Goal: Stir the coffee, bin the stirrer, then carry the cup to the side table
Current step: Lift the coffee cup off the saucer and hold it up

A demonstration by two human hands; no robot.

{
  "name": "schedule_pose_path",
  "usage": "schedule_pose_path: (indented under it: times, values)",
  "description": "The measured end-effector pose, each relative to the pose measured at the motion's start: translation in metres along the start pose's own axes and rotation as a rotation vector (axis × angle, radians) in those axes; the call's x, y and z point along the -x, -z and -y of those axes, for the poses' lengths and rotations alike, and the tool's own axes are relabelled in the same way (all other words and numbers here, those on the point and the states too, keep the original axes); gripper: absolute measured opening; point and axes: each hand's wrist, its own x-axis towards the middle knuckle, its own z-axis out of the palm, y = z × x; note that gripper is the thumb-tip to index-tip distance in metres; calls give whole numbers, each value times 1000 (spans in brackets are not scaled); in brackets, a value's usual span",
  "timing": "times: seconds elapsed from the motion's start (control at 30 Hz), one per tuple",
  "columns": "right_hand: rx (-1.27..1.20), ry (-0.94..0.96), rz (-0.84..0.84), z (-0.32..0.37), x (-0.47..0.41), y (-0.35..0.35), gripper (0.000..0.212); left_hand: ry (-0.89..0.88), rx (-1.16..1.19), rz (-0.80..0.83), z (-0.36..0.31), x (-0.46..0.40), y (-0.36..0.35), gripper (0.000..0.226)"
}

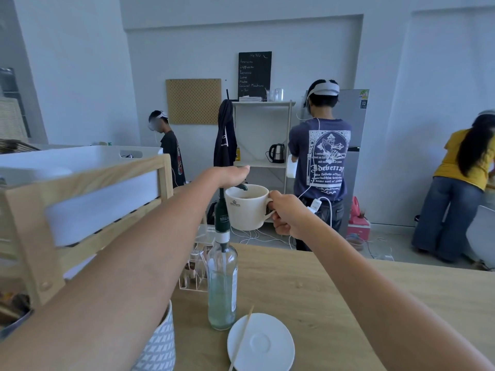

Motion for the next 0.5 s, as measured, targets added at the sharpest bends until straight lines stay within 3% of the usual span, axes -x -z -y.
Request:
schedule_pose_path:
  times: [0.1, 0.3, 0.5]
  values:
    - [-4, -4, -2, -2, 0, 0, 36, 18, 42, 0, 1, -4, -1, 92]
    - [-10, -7, -2, 0, -2, 1, 35, 41, 109, -12, -7, 14, 5, 84]
    - [-49, 8, 1, 4, 1, -2, 36, -116, 134, -247, -16, 26, 13, 80]
